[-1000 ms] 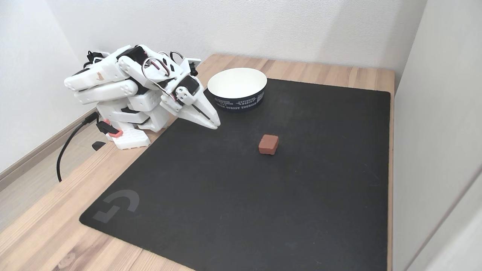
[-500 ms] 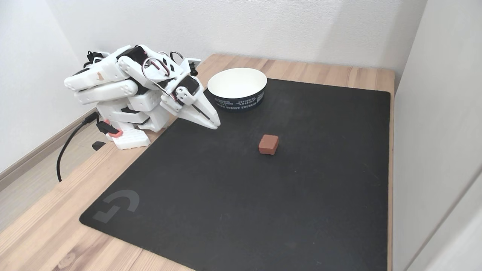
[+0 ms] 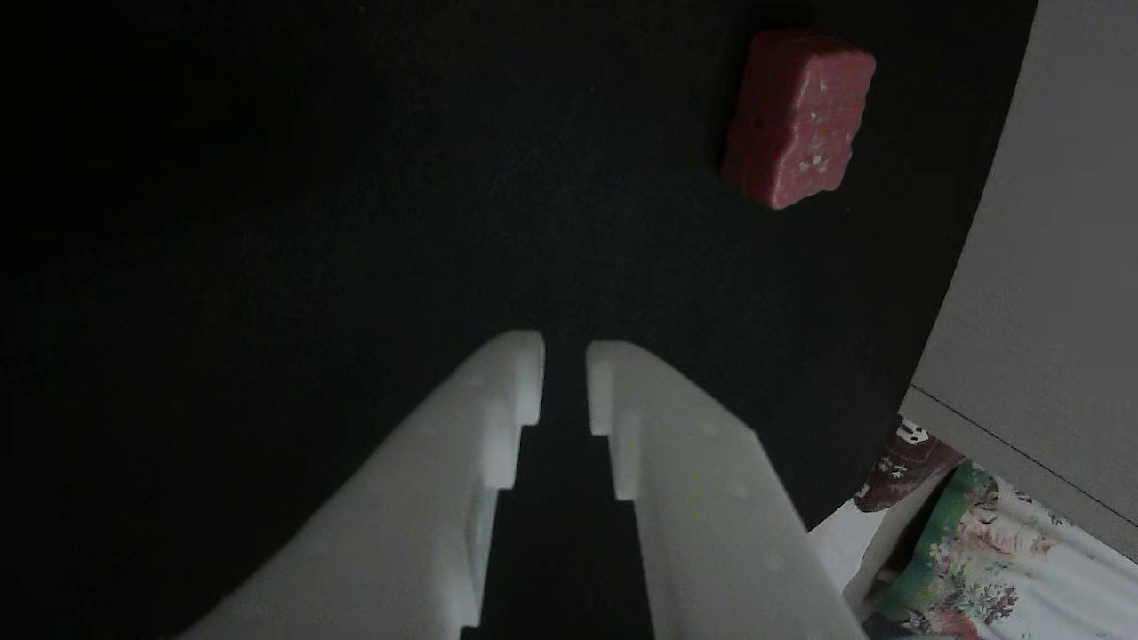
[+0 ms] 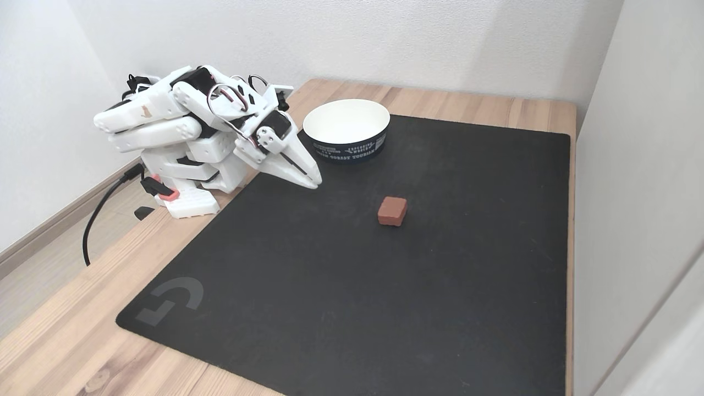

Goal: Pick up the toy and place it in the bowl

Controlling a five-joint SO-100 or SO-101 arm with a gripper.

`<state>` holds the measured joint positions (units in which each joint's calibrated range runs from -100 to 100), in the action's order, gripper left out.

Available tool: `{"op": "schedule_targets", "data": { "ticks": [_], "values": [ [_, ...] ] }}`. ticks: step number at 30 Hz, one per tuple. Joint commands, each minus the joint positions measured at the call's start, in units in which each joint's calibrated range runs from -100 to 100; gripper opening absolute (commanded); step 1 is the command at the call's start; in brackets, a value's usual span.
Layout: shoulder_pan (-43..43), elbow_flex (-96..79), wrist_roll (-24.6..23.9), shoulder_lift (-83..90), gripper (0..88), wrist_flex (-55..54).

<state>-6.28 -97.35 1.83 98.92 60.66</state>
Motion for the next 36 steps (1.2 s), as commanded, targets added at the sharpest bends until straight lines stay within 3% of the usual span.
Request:
{"op": "schedule_targets", "data": {
  "ticks": [1,20,33,36],
  "values": [
    [0.0,0.1,-0.1,0.4,2.2,-0.3],
    [0.7,1.5,-0.1,-1.8,2.2,-0.4],
    [0.1,26.8,-0.2,-39.0,2.2,-8.6],
    [0.6,35.0,-2.5,-48.0,2.2,-7.9]
  ]
}}
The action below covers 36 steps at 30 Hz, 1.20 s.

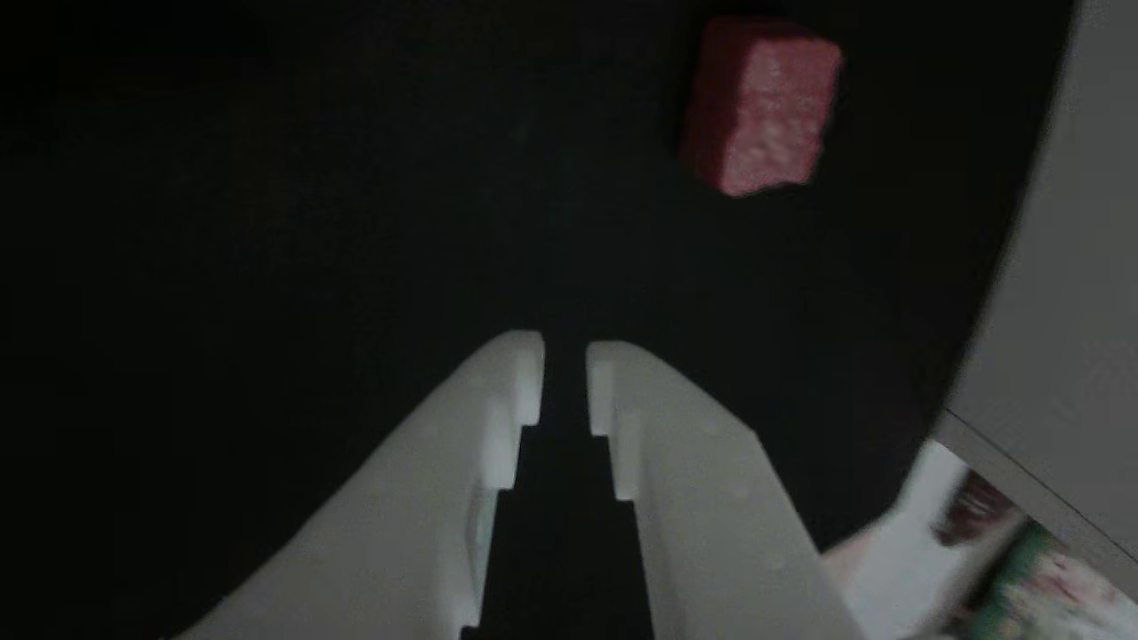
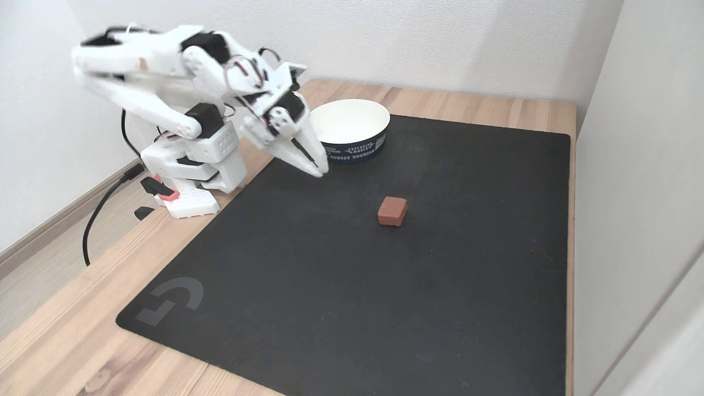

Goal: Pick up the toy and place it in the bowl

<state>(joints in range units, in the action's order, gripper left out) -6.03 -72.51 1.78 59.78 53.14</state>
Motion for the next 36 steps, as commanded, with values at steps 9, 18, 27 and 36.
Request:
{"op": "schedule_targets", "data": {
  "ticks": [9,18,27,36],
  "values": [
    [0.5,29.9,-3.8,-29.4,2.2,3.4],
    [0.6,52.3,-3.9,-47.6,2.2,10.3],
    [0.1,69.8,-7.6,-62.7,2.2,16.5],
    [0.6,80.1,-7.6,-73.7,2.2,16.8]
  ]
}}
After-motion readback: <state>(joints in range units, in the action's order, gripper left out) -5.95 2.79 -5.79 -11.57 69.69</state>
